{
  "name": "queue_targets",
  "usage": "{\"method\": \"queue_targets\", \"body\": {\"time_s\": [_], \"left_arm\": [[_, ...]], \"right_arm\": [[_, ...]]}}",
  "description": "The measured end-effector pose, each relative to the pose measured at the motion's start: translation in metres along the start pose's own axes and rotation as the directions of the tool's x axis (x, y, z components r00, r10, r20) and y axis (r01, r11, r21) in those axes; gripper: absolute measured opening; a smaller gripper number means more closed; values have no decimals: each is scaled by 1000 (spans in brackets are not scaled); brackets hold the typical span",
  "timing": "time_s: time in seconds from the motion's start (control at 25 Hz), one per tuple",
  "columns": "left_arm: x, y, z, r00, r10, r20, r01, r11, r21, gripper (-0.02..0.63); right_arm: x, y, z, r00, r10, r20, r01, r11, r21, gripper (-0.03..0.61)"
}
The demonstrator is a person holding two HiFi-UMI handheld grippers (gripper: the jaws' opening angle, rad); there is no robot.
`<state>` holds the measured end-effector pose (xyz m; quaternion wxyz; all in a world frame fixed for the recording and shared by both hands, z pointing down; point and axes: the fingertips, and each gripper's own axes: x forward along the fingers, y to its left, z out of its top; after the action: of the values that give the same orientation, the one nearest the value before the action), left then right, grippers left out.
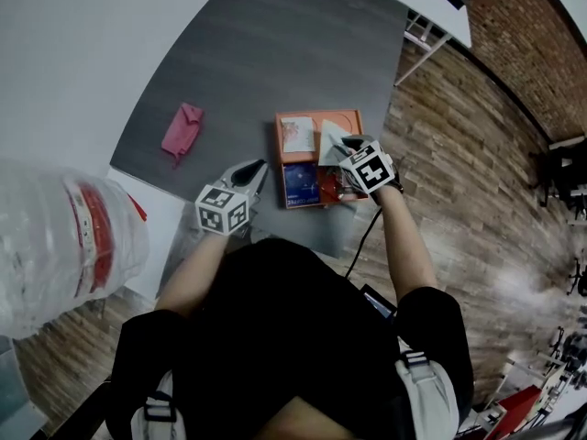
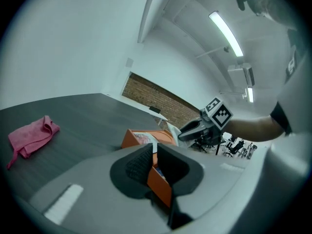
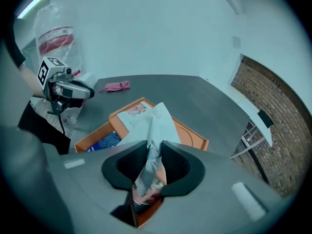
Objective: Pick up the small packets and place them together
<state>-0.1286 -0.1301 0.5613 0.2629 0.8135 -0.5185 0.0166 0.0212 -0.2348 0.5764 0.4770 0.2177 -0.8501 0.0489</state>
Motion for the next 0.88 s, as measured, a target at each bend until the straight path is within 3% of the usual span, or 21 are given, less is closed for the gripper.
{"method": "queue_targets", "body": {"time_s": [0.16,0.36,0.44,0.52,0.6,0.88], "left_arm": [[6,2,7,1000,-6,5,6,1000,2,28],[5,7,0,1000,1,-18,-1,1000,-13,28],[3,11,-4,1000,10,-30,-11,1000,-21,28],[0,14,-7,999,19,-37,-20,999,-30,28],[0,17,-7,999,26,-37,-27,999,-34,28],[2,15,-7,999,24,-42,-26,999,-35,28]], "right_arm": [[15,-25,-2,998,-10,-55,9,1000,-12,98],[34,-43,-7,994,33,-103,-29,999,43,101],[39,-43,-11,990,48,-135,-45,999,25,115],[43,-43,-13,987,53,-153,-53,999,4,167],[44,-45,-12,989,54,-139,-56,998,-8,199],[43,-45,-8,996,45,-79,-45,999,-6,212]]}}
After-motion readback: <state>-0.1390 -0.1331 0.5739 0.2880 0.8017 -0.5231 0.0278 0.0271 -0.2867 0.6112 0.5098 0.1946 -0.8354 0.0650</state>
